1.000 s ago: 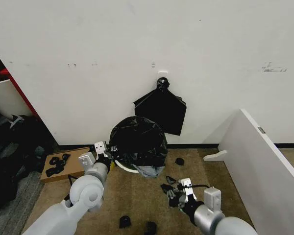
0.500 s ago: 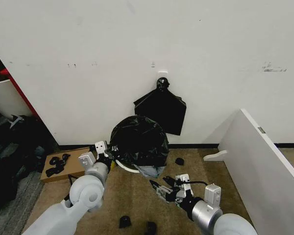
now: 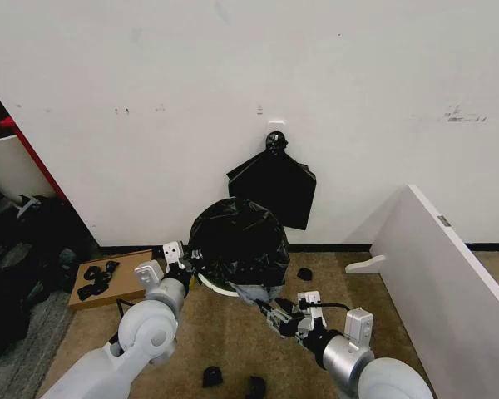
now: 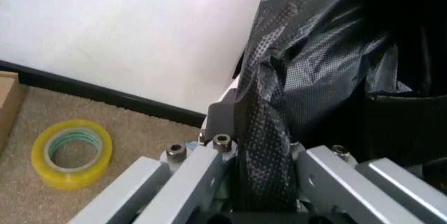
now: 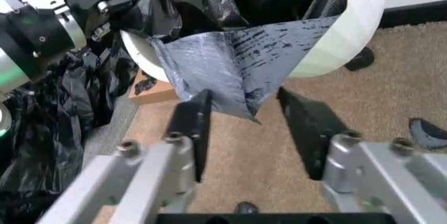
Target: Place the garbage bag over the trash bin.
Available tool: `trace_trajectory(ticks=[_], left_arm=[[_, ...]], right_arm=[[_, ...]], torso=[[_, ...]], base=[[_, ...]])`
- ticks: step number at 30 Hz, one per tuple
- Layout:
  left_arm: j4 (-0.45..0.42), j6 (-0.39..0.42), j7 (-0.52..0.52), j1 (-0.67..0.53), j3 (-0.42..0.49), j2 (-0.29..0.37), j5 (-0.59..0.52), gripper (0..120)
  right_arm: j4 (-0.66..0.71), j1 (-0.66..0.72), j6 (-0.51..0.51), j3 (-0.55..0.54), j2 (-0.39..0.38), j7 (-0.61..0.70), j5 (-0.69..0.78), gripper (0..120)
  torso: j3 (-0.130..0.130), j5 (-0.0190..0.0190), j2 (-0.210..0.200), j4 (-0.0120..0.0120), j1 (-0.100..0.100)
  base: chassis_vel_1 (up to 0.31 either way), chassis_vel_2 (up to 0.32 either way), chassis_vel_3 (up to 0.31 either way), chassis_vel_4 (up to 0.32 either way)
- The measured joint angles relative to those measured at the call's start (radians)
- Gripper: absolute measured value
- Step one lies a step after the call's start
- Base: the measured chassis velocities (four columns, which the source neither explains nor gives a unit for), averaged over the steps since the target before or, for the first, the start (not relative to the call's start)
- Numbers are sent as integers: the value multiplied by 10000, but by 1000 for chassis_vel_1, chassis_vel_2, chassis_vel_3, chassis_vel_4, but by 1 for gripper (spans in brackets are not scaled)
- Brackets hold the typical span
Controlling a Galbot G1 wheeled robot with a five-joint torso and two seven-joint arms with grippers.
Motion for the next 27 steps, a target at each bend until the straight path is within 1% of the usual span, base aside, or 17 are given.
trace_trajectory(ticks=[2, 3, 6, 7, 9, 10, 16, 21, 24, 27], left_arm=[[-6, 2, 0, 5, 0, -6, 9, 1], [-17, 3, 0, 12, 1, -7, 18, 1], [-19, 6, 0, 31, 4, -14, 33, 1], [-19, 6, 0, 31, 4, -14, 33, 1], [-19, 6, -1, 48, 23, -36, 40, 1], [-20, 7, -2, 51, 29, -50, 42, 1], [-20, 7, -27, 43, 31, -87, 44, 1], [-30, 8, -66, -23, 4, -86, -18, 1], [-129, 39, -152, -100, -42, -82, -243, 1], [-220, 88, -217, -111, -61, -72, -421, 1]], right_arm=[[7, 0, -2, -6, 8, 6, 0, 28], [9, 0, -3, -9, 17, 18, 0, 22], [8, -3, -2, -21, 33, 23, -1, 10], [8, -3, -2, -21, 33, 23, -1, 10], [8, -28, 17, -49, 56, -5, -32, 1], [5, -49, 23, -58, 71, -17, -49, 0], [-10, -181, 19, -114, 73, -123, -170, 0], [-48, -369, -226, -183, 42, -145, -469, 0], [-363, -532, -389, -329, 54, -122, -976, 0], [-594, -551, -425, -425, 131, -119, -1177, 0]], torso=[[0, 0, 0, 0, 0], [0, 0, 0, 0, 0], [0, 0, 0, 0, 0], [0, 0, 0, 0, 0], [0, 0, 0, 0, 0], [0, 0, 0, 0, 0], [0, 0, 0, 0, 0], [0, 0, 0, 0, 0], [0, -1, 0, -1, 0], [0, 1, 0, -1, 0]], base=[[0, 0, 0, 0], [0, 0, 0, 0], [0, 0, 0, 0], [0, 0, 0, 0], [0, 0, 0, 0], [0, 0, 0, 0], [0, 0, 0, 0], [0, 0, 0, 0], [0, 0, 0, 0], [0, 0, 0, 0]])
